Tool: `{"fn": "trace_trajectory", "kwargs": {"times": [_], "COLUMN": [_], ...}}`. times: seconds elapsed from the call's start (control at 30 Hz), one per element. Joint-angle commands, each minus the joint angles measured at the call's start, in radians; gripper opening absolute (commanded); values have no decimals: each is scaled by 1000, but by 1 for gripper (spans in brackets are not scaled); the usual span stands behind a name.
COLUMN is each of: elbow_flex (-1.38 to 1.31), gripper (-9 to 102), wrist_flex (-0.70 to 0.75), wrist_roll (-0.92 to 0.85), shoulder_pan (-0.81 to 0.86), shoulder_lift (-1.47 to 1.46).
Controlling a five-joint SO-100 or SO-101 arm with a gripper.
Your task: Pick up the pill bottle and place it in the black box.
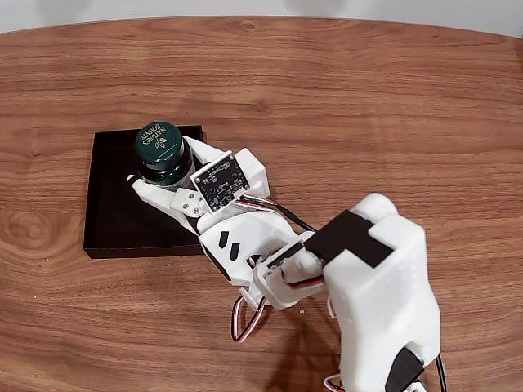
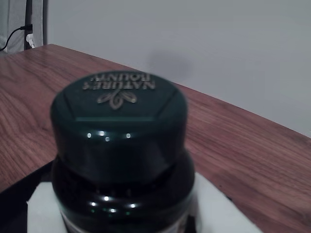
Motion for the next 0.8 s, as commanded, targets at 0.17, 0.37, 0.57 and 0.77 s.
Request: {"fn": "trace_trajectory", "kwargs": {"times": [0.17, 0.37, 0.57, 0.77], "elbow_flex": [-69, -95, -126, -149], "gripper": [17, 17, 18, 19], "wrist_flex": [-63, -71, -89, -81], "wrist_roll": [2, -2, 9, 8], "shoulder_pan": [12, 3, -9, -14], "shoulder_lift": [-14, -46, -94, -126]}}
